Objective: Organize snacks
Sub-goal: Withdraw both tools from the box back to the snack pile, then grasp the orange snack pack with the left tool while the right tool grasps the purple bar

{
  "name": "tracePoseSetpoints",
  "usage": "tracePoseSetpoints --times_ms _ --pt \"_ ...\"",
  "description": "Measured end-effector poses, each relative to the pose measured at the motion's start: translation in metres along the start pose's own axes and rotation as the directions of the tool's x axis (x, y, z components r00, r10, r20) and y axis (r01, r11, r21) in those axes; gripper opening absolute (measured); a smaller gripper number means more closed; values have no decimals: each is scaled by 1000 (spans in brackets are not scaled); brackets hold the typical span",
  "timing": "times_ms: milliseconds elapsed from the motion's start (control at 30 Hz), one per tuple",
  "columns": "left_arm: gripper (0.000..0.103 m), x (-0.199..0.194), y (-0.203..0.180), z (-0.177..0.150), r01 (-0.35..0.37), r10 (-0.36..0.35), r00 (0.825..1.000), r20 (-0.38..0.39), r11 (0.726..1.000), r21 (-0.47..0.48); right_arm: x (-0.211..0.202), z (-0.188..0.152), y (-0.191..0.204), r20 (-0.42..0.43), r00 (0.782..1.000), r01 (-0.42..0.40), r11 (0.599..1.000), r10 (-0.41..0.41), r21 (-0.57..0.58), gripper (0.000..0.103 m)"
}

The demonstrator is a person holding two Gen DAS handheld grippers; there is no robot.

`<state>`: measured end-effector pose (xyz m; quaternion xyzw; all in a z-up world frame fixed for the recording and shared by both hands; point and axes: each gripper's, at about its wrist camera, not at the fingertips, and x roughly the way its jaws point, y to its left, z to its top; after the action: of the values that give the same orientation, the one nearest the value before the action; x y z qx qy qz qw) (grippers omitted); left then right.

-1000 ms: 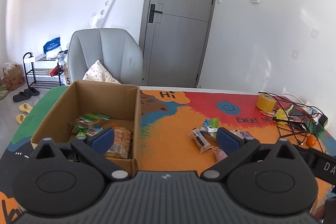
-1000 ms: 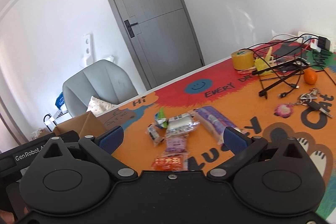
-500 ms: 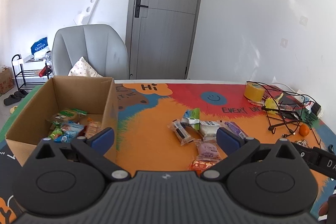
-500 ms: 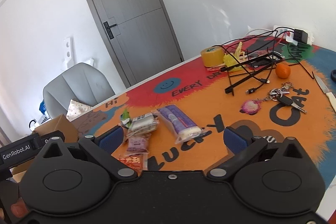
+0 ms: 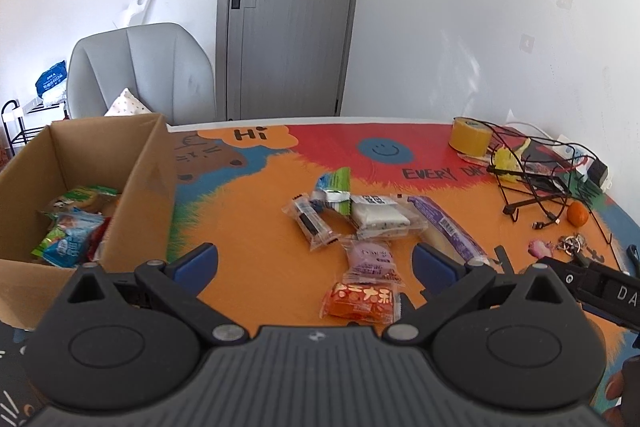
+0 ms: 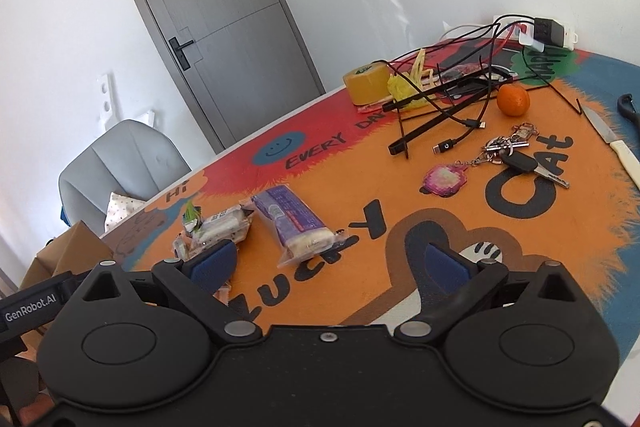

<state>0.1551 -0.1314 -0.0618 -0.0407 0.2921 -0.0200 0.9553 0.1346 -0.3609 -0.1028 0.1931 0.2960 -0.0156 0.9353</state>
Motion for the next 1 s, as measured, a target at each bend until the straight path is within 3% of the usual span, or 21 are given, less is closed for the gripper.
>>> tracePoseSetpoints --times_ms 400,733,833,900,967,1000 --pt "102 39 -20 -19 -33 33 997 -66 999 2 24 -2 -5 -50 999 -22 999 20 -43 88" --pt "99 63 -27 -30 -62 64 993 -95 998 28 43 -1 -7 -70 996 -55 998 52 -42 87" --pt "89 68 -25 -33 -50 53 993 -110 998 27 53 -1 -4 -82 995 -54 998 51 -43 87" --pt "73 68 -23 -33 -35 37 993 -109 999 20 58 -1 -1 -87 995 -55 997 51 -45 87" --pt "50 66 -22 -33 -40 43 994 -100 999 24 61 -1 4 -86 994 -65 997 60 -49 87" --pt "50 65 -20 -32 -32 34 994 -101 999 14 62 0 6 -84 994 -68 996 64 -54 87"
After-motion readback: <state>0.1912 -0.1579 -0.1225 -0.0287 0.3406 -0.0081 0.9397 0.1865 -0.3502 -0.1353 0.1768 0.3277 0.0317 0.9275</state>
